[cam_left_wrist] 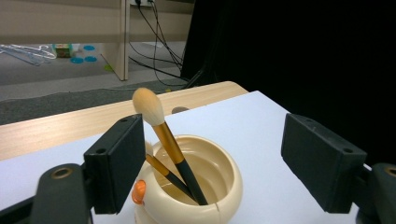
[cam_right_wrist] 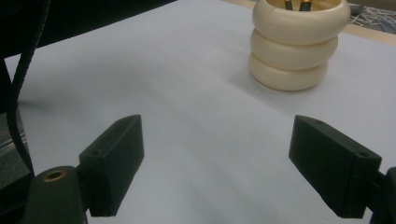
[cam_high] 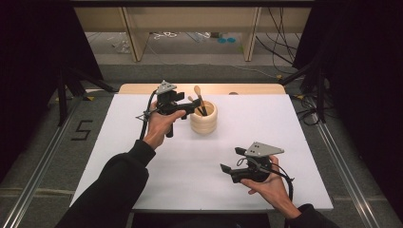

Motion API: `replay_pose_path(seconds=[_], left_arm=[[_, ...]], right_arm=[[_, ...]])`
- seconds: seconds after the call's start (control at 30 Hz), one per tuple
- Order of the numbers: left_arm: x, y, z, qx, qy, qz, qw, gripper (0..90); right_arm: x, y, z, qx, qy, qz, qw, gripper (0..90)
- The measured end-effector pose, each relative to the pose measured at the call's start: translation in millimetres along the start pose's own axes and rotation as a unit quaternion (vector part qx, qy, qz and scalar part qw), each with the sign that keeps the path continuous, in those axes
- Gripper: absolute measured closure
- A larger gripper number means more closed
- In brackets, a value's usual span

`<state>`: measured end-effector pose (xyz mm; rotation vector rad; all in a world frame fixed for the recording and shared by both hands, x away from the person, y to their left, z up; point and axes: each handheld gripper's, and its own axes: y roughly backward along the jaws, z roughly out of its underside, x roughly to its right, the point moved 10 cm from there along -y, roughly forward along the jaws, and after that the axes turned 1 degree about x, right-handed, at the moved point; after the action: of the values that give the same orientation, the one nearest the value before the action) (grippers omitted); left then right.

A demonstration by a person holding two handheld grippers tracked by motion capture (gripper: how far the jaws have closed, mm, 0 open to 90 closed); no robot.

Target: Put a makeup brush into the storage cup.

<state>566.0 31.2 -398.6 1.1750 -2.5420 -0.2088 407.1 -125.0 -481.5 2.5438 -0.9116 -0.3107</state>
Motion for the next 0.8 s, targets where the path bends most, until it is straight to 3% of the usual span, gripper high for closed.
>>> replay_pose_path(seconds=[0.13,0.27,0.33,0.47,0.57,0.8], left_arm=[[2.8,5.1,1.5,0.000,-0.009,0.002,1.0000,21.2],[7.7,9.4,3.8,0.003,-0.004,0.010,0.9999,21.0],[9.8,12.6,5.1,0.004,-0.010,0.012,0.9999,21.0],[14.3,18.7,9.2,0.004,-0.021,0.015,0.9997,21.0],[18.0,22.4,12.4,0.004,-0.012,0.018,0.9998,20.6],[25.2,32.3,17.1,0.009,-0.022,0.027,0.9993,19.5]], right_arm=[[1.2,-1.4,0.0,0.005,-0.002,-0.001,1.0000,18.6],[3.8,0.9,0.7,-0.002,-0.005,0.003,1.0000,18.6],[4.5,-1.1,-0.8,0.008,-0.006,0.002,0.9999,18.7],[5.9,-1.3,0.9,-0.003,-0.008,0.002,1.0000,18.6],[5.1,-1.2,0.8,-0.003,-0.007,0.001,1.0000,18.6],[4.6,1.4,0.2,0.000,-0.005,0.002,1.0000,18.5]])
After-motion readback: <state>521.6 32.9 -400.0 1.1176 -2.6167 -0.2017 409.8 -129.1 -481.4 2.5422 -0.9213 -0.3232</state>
